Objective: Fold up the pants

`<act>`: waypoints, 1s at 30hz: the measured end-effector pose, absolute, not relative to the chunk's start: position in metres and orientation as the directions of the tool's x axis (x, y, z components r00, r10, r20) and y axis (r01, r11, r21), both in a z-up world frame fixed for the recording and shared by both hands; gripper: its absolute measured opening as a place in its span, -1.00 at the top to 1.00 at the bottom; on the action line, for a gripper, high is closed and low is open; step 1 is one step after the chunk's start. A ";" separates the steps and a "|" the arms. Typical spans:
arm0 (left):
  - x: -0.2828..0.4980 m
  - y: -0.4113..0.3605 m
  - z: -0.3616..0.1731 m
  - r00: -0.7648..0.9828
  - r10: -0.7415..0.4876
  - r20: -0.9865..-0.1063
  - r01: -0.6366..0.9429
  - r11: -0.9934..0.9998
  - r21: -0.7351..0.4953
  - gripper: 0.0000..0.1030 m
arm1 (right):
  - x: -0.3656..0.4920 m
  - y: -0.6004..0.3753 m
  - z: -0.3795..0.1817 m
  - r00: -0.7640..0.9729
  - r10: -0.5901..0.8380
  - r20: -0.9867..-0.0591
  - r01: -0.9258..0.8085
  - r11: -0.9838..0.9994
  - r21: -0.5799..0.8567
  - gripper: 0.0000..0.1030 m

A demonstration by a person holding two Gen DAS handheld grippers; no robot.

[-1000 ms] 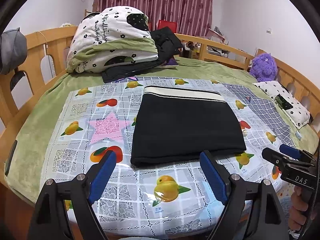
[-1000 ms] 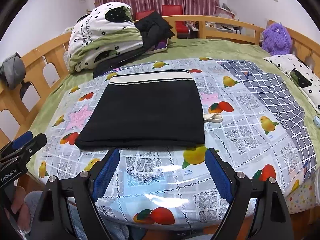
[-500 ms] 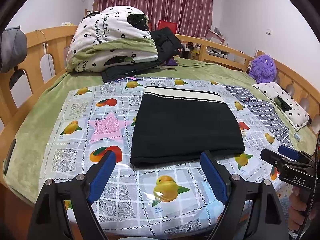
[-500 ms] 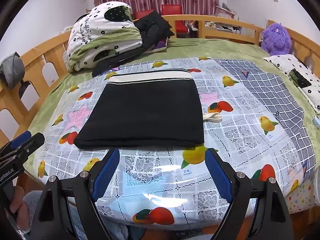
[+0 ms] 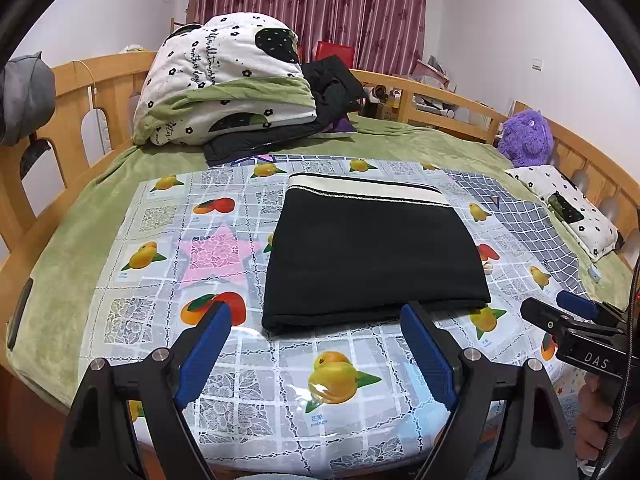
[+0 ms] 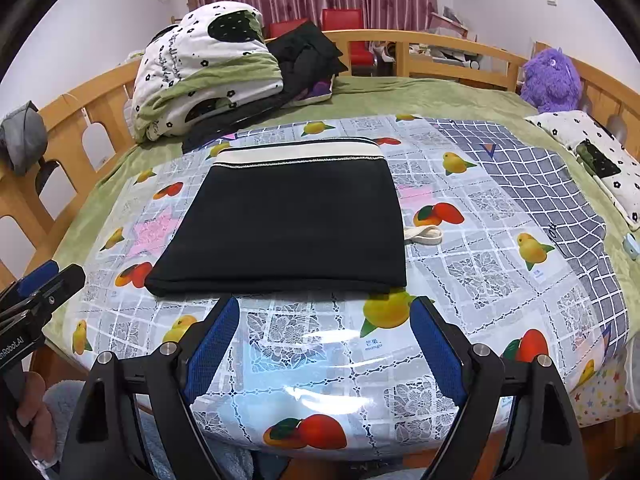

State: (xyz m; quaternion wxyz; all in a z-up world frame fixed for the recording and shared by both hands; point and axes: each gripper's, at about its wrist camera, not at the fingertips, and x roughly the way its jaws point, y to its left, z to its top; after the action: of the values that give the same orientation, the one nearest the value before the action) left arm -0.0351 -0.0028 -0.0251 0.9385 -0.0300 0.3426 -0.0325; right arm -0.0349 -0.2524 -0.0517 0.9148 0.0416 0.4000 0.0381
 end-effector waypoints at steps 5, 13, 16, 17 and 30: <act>-0.035 -0.002 -0.025 0.763 -0.083 -0.641 0.042 0.996 -0.079 -0.67 | -0.035 -0.252 -0.052 0.677 0.102 -0.729 -0.036 0.994 0.105 -0.68; -0.035 -0.001 -0.025 0.763 -0.082 -0.641 0.041 0.996 -0.080 -0.67 | -0.035 -0.252 -0.052 0.677 0.101 -0.729 -0.037 0.994 0.104 -0.67; -0.035 -0.001 -0.025 0.763 -0.082 -0.641 0.041 0.996 -0.079 -0.67 | -0.035 -0.252 -0.052 0.678 0.100 -0.728 -0.037 0.994 0.103 -0.68; -0.035 -0.001 -0.025 0.763 -0.083 -0.641 0.041 0.996 -0.079 -0.67 | -0.035 -0.252 -0.052 0.678 0.101 -0.729 -0.037 0.994 0.104 -0.68; -0.035 -0.001 -0.025 0.763 -0.081 -0.641 0.040 0.996 -0.079 -0.68 | -0.036 -0.253 -0.051 0.678 0.098 -0.728 -0.035 0.994 0.101 -0.68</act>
State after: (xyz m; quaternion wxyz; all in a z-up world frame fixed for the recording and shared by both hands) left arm -0.0353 -0.0008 -0.0253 0.9384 -0.0301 0.3426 -0.0324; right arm -0.0358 -0.2532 -0.0511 0.9152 0.0390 0.3994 0.0364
